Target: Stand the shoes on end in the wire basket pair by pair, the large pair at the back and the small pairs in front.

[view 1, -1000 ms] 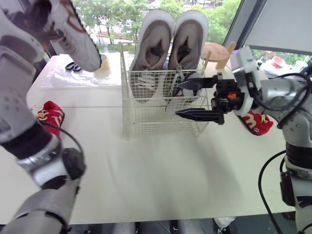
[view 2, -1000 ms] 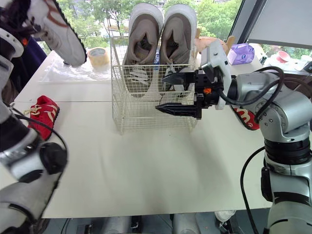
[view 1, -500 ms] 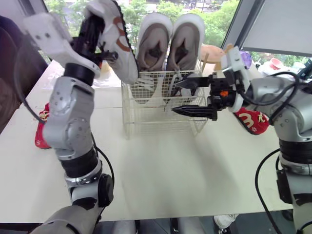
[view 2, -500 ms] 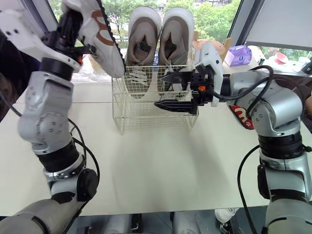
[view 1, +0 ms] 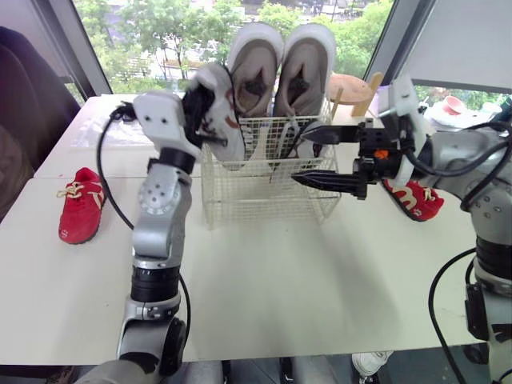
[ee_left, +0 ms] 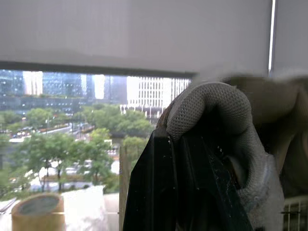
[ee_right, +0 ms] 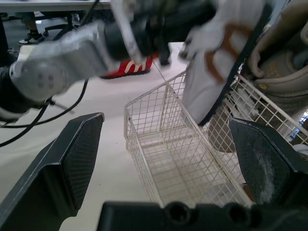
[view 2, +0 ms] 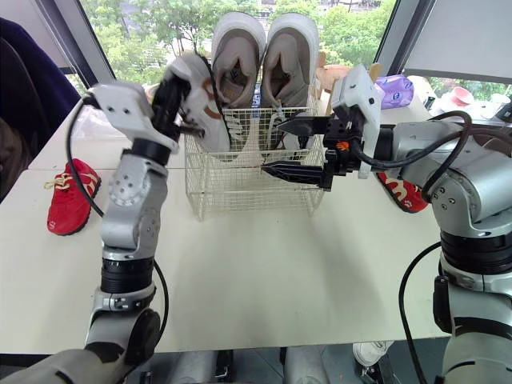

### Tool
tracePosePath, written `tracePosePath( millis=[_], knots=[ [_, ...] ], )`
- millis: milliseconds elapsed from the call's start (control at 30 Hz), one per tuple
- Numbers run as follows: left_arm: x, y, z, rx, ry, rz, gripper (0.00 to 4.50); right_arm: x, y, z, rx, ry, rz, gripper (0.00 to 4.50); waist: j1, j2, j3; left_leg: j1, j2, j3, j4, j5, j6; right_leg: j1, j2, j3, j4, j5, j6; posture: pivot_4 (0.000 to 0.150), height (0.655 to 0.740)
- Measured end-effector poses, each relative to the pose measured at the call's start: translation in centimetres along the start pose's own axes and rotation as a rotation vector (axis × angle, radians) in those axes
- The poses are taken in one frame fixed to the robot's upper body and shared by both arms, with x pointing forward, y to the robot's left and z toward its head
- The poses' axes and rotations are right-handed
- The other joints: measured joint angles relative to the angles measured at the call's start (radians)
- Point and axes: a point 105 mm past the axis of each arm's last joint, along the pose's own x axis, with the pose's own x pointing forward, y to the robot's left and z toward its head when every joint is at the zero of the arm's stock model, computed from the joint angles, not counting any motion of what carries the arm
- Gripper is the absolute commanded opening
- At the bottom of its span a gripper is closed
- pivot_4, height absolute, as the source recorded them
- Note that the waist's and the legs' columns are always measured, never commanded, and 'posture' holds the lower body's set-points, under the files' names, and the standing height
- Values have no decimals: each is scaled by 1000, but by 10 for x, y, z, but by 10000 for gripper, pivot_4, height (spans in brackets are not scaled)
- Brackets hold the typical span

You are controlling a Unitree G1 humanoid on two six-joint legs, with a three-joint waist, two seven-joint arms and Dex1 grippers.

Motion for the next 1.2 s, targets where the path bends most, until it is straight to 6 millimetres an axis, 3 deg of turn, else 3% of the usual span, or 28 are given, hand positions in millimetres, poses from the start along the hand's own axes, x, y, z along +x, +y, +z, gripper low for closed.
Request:
tracePosePath(
  millis=[200,300,433,633,767,1000,1100,1167,1200],
  knots=[
    [-22,-7,-25,12,94,-10,430,0,0,-3,6,-4,-1,45000,4,1,-1,0,0,0,0,0,0,0,0,0,0,0,-1,1500,7400],
    [-31,-6,-36,14,159,-13,9698,1,-1,-6,13,-2,0,45000,2,2,-1,0,0,0,0,0,0,0,0,0,0,0,-1,1500,7400],
    [-36,-7,-36,10,203,-59,28284,3,2,-15,28,18,16,45000,1,2,-1,0,0,0,0,0,0,0,0,0,0,-1,-1,1500,7400],
    [-57,-6,-14,-34,273,-249,28284,1,-1,-25,59,32,4,45000,-4,2,-1,-1,1,0,0,0,1,-2,0,0,0,-1,-1,1500,7400],
    [-68,11,8,-98,317,-317,28284,0,-3,-27,70,35,-1,45000,-4,2,-1,0,1,0,0,0,1,-2,0,0,0,-1,-1,1500,7400],
    [-94,9,9,-294,439,-409,28284,0,1,-30,117,3,31,45000,-4,2,-1,-1,1,0,0,0,1,-1,0,0,-1,-1,-1,1500,7400],
    [-102,10,13,-369,459,-437,36259,4,-7,-34,149,-43,12,45000,-5,2,-1,0,1,0,0,0,1,-2,1,0,0,-1,-1,1500,7400],
    [-108,6,14,-380,482,-486,44523,4,-13,-35,176,-74,-11,45000,-4,2,-1,0,1,0,0,0,0,-2,1,0,0,-1,-2,1500,7400],
    [-110,4,15,-383,496,-512,44523,2,-15,-35,193,-94,-22,45000,-2,2,-1,-1,1,0,0,0,0,-2,0,0,0,-1,-2,1500,7400]
  ],
)
